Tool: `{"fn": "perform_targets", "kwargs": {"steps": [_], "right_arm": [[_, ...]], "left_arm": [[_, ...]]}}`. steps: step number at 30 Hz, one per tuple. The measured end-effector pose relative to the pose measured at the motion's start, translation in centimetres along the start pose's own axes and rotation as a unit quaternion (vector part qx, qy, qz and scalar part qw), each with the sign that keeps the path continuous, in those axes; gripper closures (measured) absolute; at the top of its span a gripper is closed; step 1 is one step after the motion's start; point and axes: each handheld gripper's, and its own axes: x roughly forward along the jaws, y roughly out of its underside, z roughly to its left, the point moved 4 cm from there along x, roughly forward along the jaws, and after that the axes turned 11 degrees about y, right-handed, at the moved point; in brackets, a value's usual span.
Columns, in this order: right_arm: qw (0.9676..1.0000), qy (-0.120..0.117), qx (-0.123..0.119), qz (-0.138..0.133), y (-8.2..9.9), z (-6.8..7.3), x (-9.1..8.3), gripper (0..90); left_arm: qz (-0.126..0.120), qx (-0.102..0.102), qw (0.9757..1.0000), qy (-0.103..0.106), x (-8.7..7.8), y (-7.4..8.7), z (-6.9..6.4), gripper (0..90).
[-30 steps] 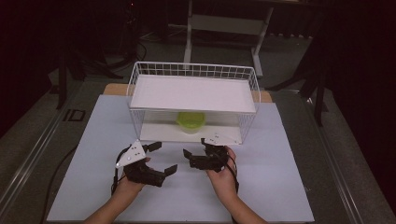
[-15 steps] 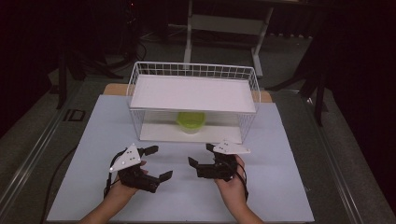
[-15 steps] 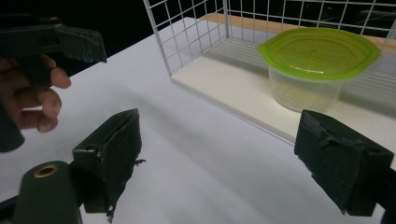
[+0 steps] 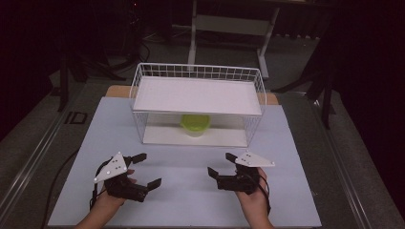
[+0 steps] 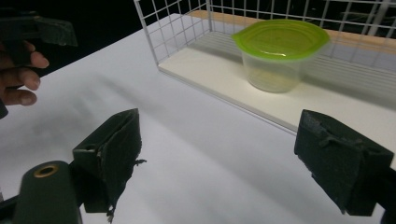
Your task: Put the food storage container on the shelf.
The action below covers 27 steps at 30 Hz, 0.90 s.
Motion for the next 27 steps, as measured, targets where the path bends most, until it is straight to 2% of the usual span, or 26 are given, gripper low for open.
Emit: {"fn": "perform_targets", "kwargs": {"steps": [9, 11, 15, 17, 21, 27], "right_arm": [[0.9999, 0.003, 0.008, 0.007, 1.2, -0.9, -1.3, 14.8], [0.9999, 0.006, 0.012, 0.004, 1.5, -1.3, -2.1, 14.8], [0.9998, 0.017, 0.002, 0.007, 2.1, -1.8, -2.8, 14.8], [0.9996, 0.025, -0.005, 0.006, 2.6, -2.0, -2.9, 14.9], [0.9996, 0.028, 0.0, 0.005, 3.1, -2.3, -2.8, 14.8], [0.9994, 0.032, -0.01, 0.006, 3.6, -2.3, -2.5, 14.9]], "left_arm": [[0.008, -0.003, 1.0, 0.003, -0.9, 0.9, -0.4, 0.8], [0.007, -0.004, 1.0, 0.003, -1.0, 1.2, -0.4, 0.8], [0.01, -0.005, 0.9999, 0.002, -1.0, 1.4, -0.4, 0.8], [0.018, -0.01, 0.9997, 0.009, -0.8, 1.7, -0.4, 0.8], [0.022, -0.009, 0.9997, 0.011, -0.6, 1.8, -0.5, 0.9], [0.013, -0.001, 0.9999, 0.007, -0.6, 1.9, -0.5, 0.8]]}}
